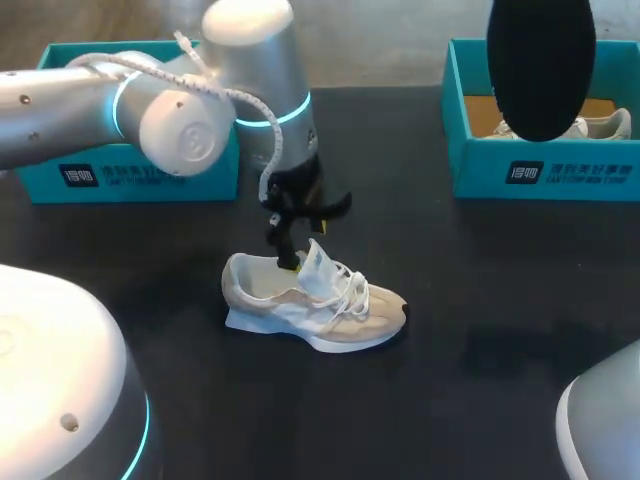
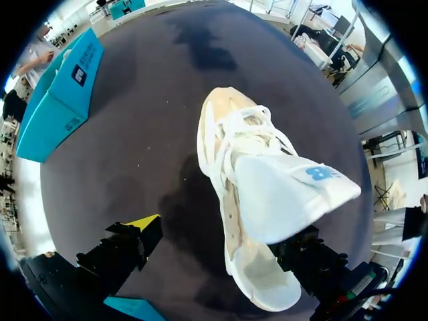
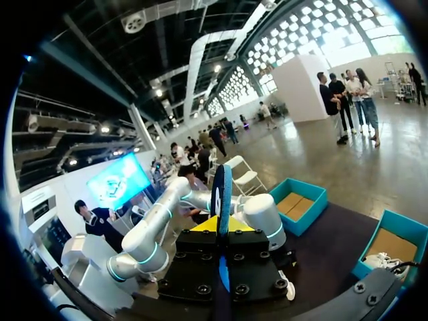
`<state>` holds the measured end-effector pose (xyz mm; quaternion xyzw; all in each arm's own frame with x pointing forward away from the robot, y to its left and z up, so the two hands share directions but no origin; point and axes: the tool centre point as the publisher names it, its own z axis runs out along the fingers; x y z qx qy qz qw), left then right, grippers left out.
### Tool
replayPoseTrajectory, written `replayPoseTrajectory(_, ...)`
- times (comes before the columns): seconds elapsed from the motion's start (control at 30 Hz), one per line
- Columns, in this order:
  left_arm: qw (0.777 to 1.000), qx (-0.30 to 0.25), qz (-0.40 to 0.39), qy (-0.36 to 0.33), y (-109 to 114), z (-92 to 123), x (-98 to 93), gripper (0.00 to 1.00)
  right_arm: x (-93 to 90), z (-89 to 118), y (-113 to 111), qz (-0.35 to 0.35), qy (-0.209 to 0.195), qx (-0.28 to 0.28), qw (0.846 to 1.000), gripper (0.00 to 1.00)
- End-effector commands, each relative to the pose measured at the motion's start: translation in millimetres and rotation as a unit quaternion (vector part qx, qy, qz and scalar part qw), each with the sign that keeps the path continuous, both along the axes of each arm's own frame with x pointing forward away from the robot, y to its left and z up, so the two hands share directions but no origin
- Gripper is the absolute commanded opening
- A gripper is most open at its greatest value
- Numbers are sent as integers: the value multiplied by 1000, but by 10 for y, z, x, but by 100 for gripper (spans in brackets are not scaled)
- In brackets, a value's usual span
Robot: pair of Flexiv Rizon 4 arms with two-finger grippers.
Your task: Take the shoe out of the shoebox, open the shoe tongue, remove and reinsert the insole, then place the shoe into the shoebox
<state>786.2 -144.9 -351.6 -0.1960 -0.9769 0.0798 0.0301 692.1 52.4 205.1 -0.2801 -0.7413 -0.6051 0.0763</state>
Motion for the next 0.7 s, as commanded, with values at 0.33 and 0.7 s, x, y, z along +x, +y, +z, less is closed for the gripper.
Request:
replayPoseTrajectory(0.33, 1000, 2, 3, 9, -56, -223, -17, 93, 13, 12, 13, 0, 1, -2, 1000, 0)
replayPoseTrajectory(0.7, 1000, 2, -3, 9, -38, -249, -35, 0, 13, 12, 13, 0, 1, -2, 1000, 0)
